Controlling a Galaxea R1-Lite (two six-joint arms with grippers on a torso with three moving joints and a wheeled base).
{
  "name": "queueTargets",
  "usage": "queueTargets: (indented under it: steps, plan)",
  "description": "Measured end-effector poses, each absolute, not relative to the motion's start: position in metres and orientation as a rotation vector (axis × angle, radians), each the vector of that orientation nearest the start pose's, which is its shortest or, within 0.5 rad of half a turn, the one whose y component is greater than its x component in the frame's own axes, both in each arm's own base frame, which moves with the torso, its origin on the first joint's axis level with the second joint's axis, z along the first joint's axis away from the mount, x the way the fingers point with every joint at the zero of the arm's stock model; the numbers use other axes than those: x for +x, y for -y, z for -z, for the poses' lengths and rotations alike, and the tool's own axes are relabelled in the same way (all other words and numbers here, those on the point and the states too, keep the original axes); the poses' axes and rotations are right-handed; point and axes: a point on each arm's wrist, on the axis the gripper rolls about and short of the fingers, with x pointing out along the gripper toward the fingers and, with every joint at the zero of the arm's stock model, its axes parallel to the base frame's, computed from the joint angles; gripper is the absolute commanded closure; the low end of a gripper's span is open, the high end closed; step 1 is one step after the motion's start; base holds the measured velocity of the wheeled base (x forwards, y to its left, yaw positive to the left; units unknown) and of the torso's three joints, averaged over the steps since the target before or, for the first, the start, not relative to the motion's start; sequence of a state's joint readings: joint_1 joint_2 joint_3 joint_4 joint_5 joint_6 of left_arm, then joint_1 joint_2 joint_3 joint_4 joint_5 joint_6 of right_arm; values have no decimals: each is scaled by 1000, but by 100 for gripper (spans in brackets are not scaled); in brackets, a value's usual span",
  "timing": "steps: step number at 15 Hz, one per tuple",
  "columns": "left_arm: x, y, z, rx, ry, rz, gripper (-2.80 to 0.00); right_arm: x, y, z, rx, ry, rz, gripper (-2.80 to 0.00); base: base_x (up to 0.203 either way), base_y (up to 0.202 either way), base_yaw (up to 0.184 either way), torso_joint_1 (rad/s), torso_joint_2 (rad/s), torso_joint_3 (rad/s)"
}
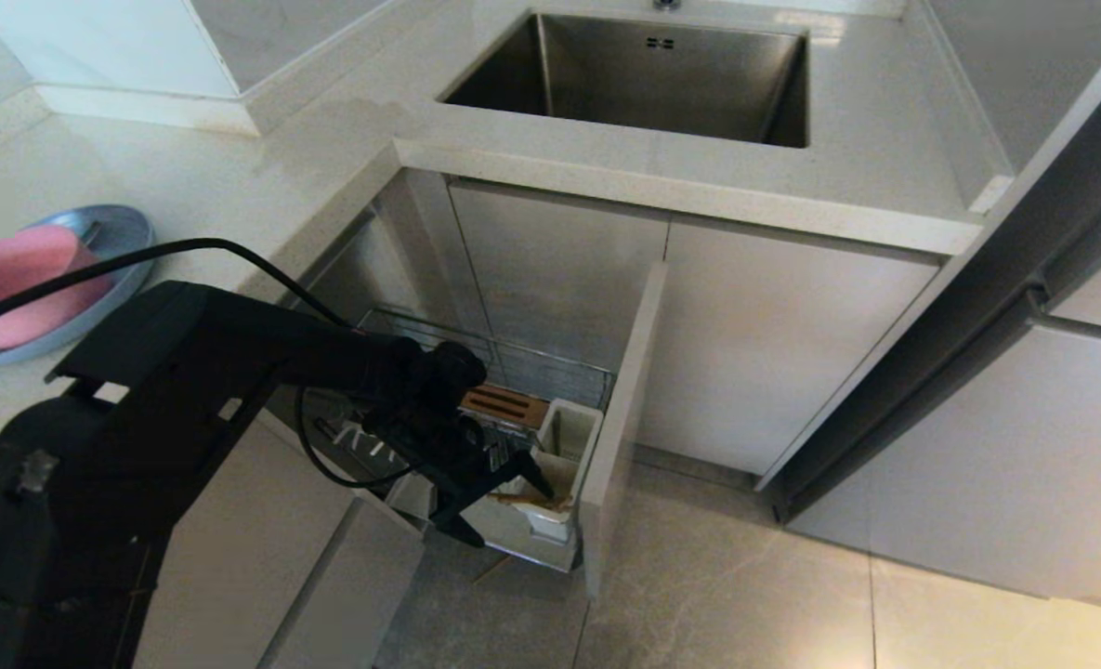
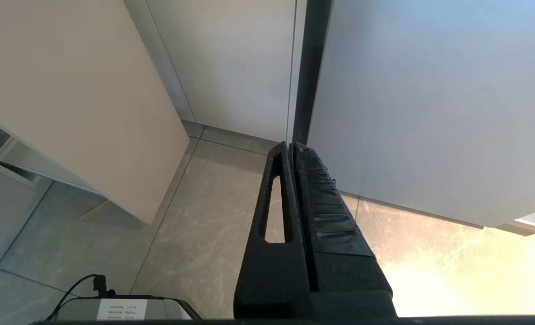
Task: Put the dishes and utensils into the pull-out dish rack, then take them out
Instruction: Take the chopsticks out of the cupboard
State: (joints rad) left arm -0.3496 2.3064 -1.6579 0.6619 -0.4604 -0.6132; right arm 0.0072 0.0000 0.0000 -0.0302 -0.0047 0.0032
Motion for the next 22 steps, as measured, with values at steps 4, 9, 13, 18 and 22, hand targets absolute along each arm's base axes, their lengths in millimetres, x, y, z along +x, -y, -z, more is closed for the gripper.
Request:
queueTargets:
  steps: [4,9,13,18,22]
  plan:
    - [384,150,-80,-564,-1513,253,0,-23,0,-79,3,30,-3,0,0,0,0,0,0,0]
    - [383,151,-80,-564,-1514,258,0,-23,0,-79,3,30,-3,0,0,0,0,0,0,0]
    - [383,150,-80,-565,-1512,256,0,-23,0,-79,3,30,-3,0,0,0,0,0,0,0]
    - [381,150,-90,-566,-1491,262,0,-23,0,-79,3,30,-3,0,0,0,0,0,0,0]
    - [375,146,-120,-550,-1405,266,0,-23,0,-79,3,30,-3,0,0,0,0,0,0,0]
